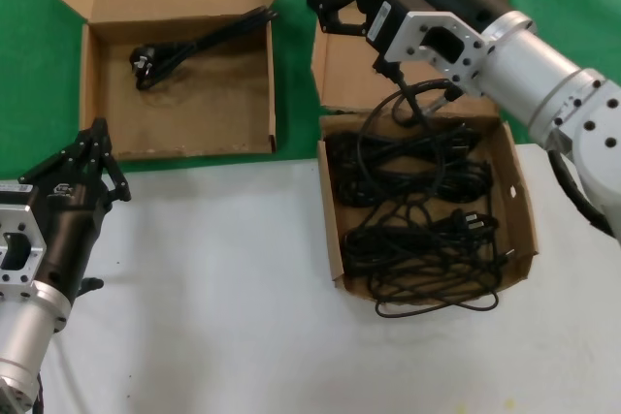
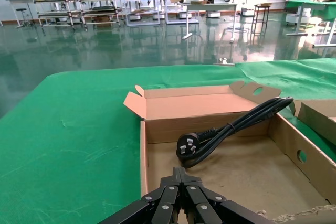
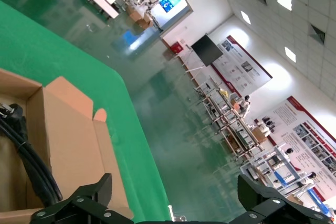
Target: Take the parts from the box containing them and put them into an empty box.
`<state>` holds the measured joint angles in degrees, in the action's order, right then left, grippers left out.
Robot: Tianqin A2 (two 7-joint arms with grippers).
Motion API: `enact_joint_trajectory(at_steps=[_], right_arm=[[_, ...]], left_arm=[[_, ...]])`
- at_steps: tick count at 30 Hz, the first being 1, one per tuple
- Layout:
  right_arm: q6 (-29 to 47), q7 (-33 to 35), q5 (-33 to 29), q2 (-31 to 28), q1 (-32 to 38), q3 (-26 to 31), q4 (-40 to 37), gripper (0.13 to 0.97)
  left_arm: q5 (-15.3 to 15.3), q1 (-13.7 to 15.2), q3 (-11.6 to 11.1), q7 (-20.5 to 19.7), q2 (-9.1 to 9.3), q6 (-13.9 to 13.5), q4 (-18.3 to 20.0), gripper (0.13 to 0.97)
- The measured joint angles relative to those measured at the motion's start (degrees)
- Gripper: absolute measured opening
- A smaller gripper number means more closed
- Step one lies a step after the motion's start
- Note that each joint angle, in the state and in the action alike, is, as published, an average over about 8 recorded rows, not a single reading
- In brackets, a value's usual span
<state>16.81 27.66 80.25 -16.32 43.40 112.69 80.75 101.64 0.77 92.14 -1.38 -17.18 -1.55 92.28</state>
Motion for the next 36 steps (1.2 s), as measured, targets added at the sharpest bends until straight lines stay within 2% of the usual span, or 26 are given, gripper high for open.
enact_joint_trajectory(at_steps=[8,15,20,24,32,33,36], right_arm=[[-1.18,-1.36,1.75,-0.08,-2.88,-1.37,0.96,0.882],[-2.62,-3.80,3.69,-0.15,-6.62,-3.18,1.88,0.909],[-3.72,-5.65,5.18,-0.21,-9.50,-4.58,2.57,0.954],[-4.60,-7.14,6.38,-0.25,-11.78,-5.68,3.14,0.958],[-6.39,-10.14,8.79,-0.34,-16.39,-7.92,4.28,0.966],[-6.60,-10.50,9.08,-0.35,-16.95,-8.19,4.41,0.966],[-7.27,-11.62,9.98,-0.39,-18.70,-9.04,4.84,0.966]], left_arm=[[0.09,-0.05,-0.03,0.08,0.00,0.09,-0.04,0.170],[0.22,-0.11,-0.07,0.20,0.00,0.23,-0.09,0.185],[0.32,-0.16,-0.10,0.30,0.00,0.33,-0.13,0.251],[0.40,-0.21,-0.12,0.37,0.00,0.41,-0.16,0.290],[0.55,-0.29,-0.17,0.52,0.00,0.58,-0.23,0.461],[0.57,-0.30,-0.18,0.54,0.00,0.60,-0.24,0.461],[0.63,-0.33,-0.20,0.59,0.00,0.66,-0.26,0.541]])
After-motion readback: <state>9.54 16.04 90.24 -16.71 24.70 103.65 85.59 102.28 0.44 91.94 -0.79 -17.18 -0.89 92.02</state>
